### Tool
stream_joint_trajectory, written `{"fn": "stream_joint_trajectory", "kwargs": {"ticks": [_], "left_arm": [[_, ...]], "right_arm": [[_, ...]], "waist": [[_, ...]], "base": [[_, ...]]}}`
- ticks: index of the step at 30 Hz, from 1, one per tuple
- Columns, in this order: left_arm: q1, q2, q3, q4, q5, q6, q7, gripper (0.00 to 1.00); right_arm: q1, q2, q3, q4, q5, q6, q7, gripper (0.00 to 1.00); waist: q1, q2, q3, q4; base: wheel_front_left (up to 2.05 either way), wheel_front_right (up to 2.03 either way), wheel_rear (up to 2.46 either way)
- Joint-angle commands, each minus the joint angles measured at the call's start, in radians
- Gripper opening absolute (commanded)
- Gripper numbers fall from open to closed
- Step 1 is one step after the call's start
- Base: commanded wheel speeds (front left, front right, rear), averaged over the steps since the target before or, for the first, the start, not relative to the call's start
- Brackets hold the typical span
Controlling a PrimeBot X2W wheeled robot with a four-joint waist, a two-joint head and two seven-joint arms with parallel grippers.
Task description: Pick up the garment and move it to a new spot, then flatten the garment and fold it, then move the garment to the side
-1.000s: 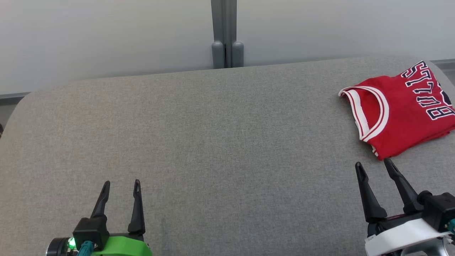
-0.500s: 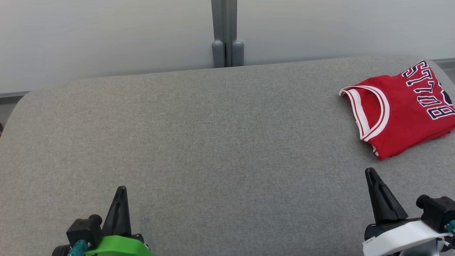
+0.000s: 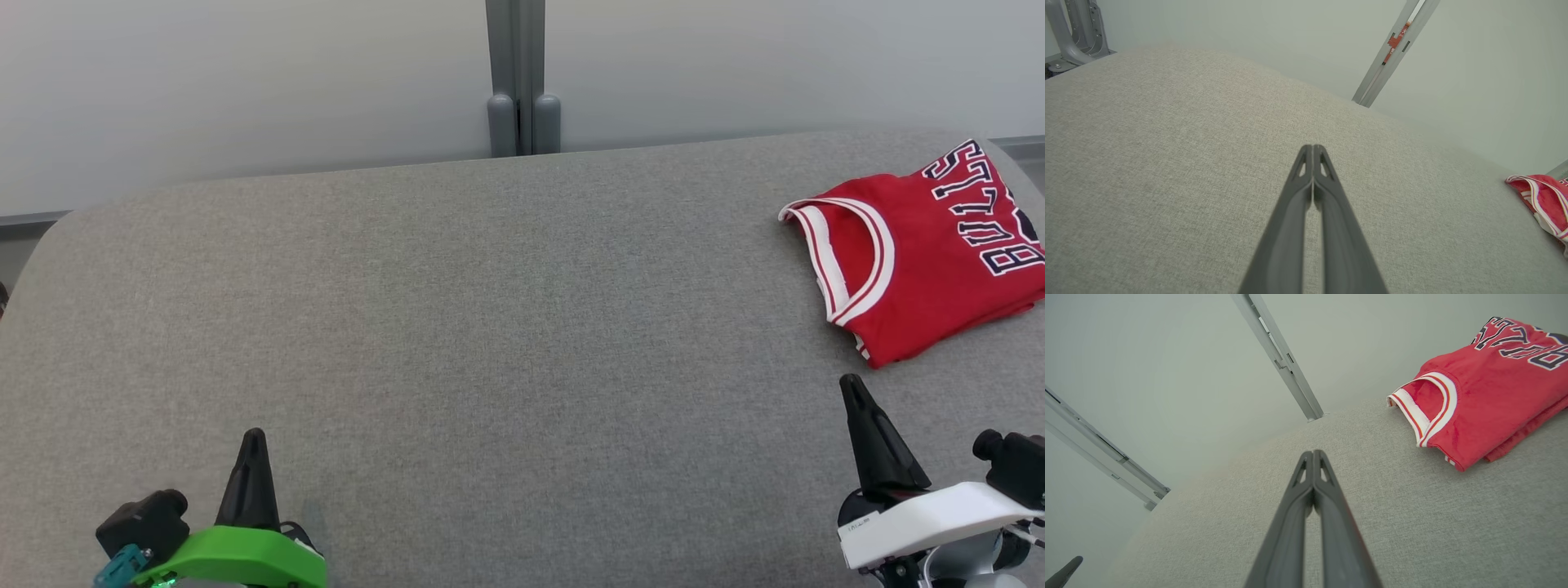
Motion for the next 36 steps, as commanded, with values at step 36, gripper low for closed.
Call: {"fn": "stream_joint_trajectory", "kwargs": {"ticks": [36], "left_arm": [[-0.083,-0.034,0.116,-0.031,-0.476,-0.046,0.124,0.0]], "right_arm": [[-0.128,-0.049,0.048,0.126,0.566,0.0,-0.012,0.0]], "waist": [[0.0,0.0,-0.007,0.001]], "base": [[0.0,0.0,0.0]]}}
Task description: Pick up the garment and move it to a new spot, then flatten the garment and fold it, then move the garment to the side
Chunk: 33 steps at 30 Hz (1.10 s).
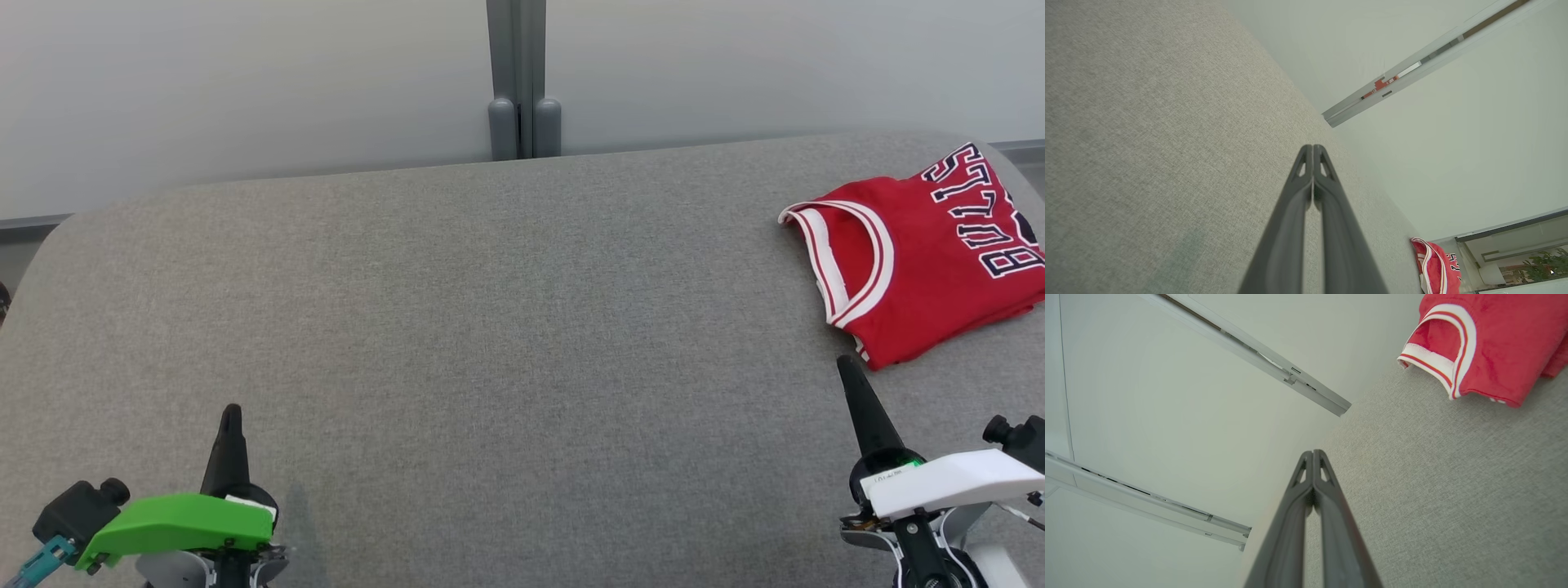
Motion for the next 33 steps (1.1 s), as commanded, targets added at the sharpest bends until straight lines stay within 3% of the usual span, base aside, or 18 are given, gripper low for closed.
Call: {"fn": "stream_joint_trajectory", "kwargs": {"ticks": [1,33], "left_arm": [[-0.03,-0.002,0.012,-0.014,-0.028,-0.008,0.006,0.0],[-0.061,-0.027,0.085,-0.022,-0.339,-0.036,0.092,0.0]], "right_arm": [[-0.026,-0.01,0.002,-0.001,0.033,0.0,-0.006,0.0],[-0.097,-0.081,0.092,0.073,0.454,0.0,-0.061,0.0]], "waist": [[0.0,0.0,0.0,0.0],[0.0,0.0,-0.006,0.001]], "base": [[0.0,0.0,0.0],[0.0,0.0,0.0]]}}
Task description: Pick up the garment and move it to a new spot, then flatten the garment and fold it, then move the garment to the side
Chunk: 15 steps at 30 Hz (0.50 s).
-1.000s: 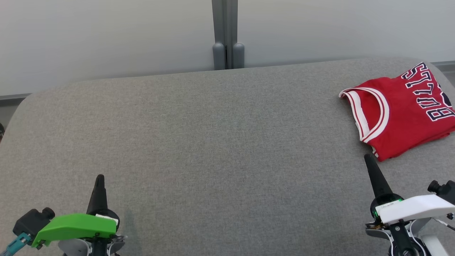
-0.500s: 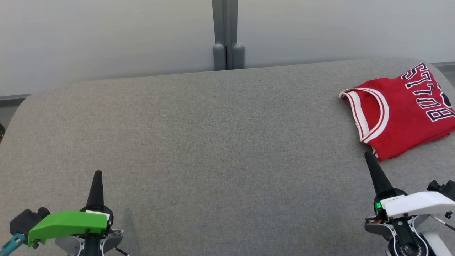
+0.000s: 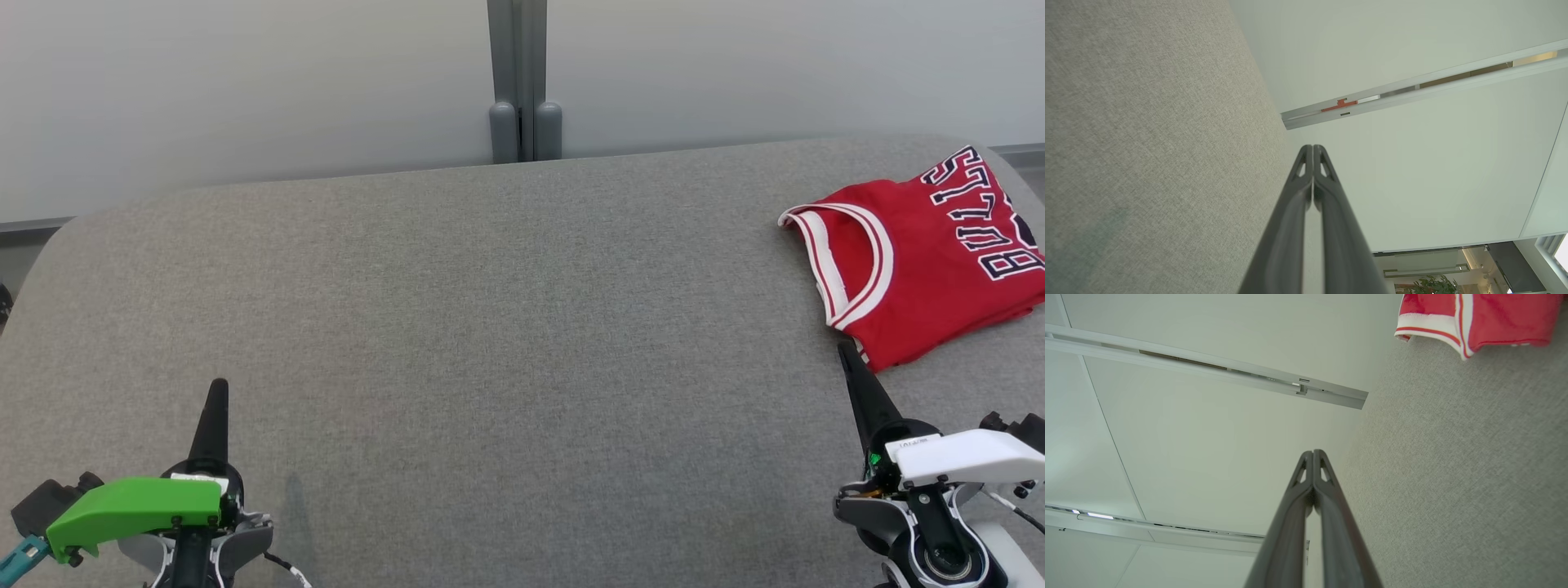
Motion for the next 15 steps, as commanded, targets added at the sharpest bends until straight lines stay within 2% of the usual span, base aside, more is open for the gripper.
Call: {"fn": "stream_joint_trajectory", "kwargs": {"ticks": [1,15], "left_arm": [[-0.021,-0.001,0.008,-0.006,-0.025,-0.008,0.008,0.0],[-0.033,-0.01,0.032,-0.01,-0.123,-0.017,0.034,0.0]], "right_arm": [[-0.022,-0.011,0.005,0.002,0.03,0.0,-0.008,0.0],[-0.045,-0.043,0.046,0.021,0.174,0.0,-0.036,0.0]], "waist": [[0.0,-0.0001,0.0,0.0],[0.0,-0.0001,-0.003,0.001]], "base": [[0.0,0.0,0.0],[0.0,0.0,0.0]]}}
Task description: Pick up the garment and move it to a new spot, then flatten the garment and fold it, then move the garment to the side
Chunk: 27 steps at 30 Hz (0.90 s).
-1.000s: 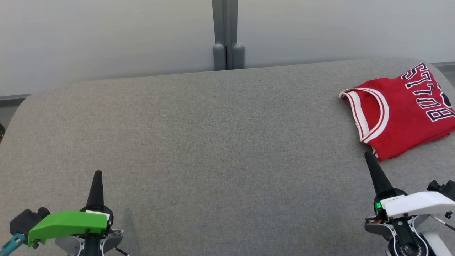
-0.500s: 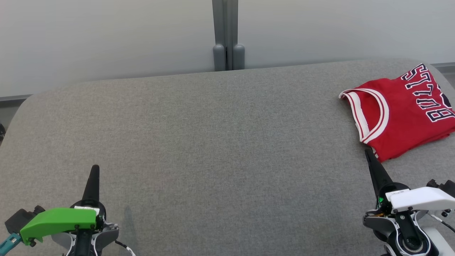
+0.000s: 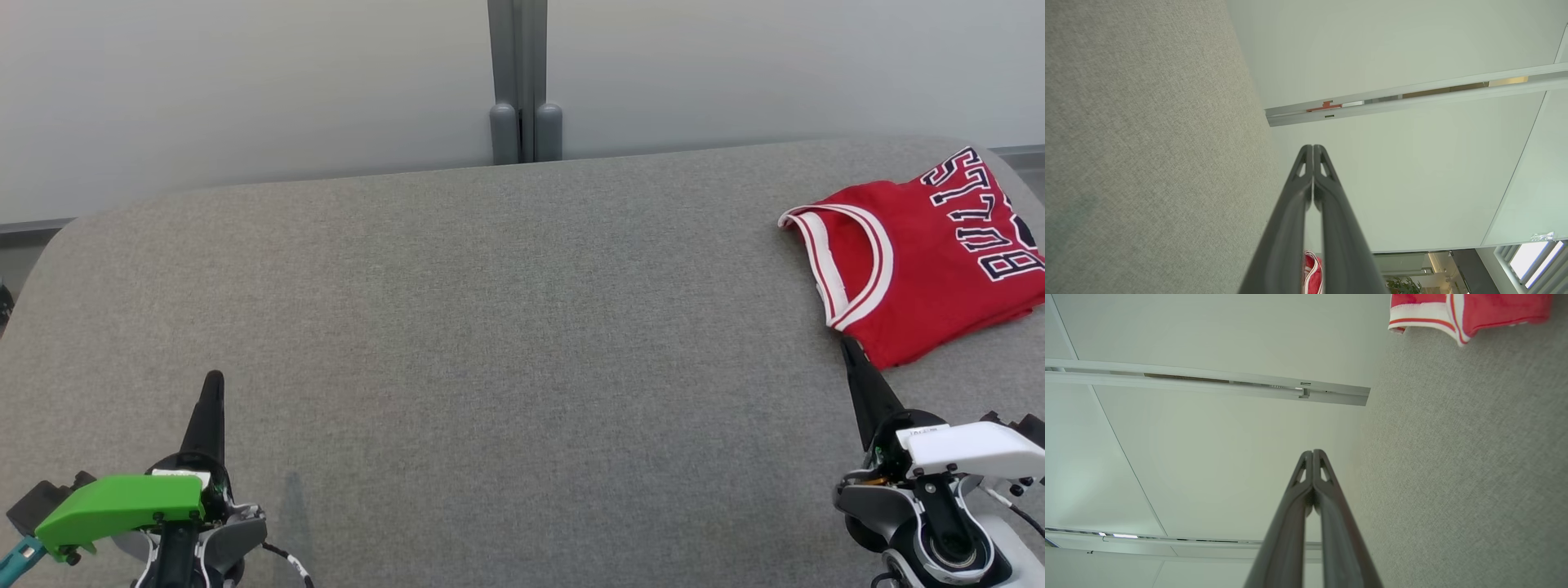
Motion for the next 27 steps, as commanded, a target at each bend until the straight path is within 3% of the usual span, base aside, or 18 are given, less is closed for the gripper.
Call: {"fn": "stream_joint_trajectory", "kwargs": {"ticks": [1,18,27], "left_arm": [[-0.022,-0.003,0.008,-0.005,-0.019,-0.009,0.006,0.0],[-0.03,-0.011,0.034,-0.009,-0.127,-0.017,0.036,0.0],[-0.029,-0.011,0.034,-0.009,-0.122,-0.016,0.036,0.0]], "right_arm": [[-0.019,-0.01,0.006,0.004,0.024,0.0,-0.007,0.0],[-0.043,-0.047,0.053,0.022,0.184,0.0,-0.039,0.0],[-0.046,-0.058,0.066,0.013,0.191,0.0,-0.052,0.0]], "waist": [[0.0,-0.0001,0.0,0.0],[0.0,-0.0001,-0.003,0.001],[0.0,-0.0001,-0.003,0.001]], "base": [[0.0,0.0,0.0],[0.0,0.0,0.0],[0.0,0.0,0.0]]}}
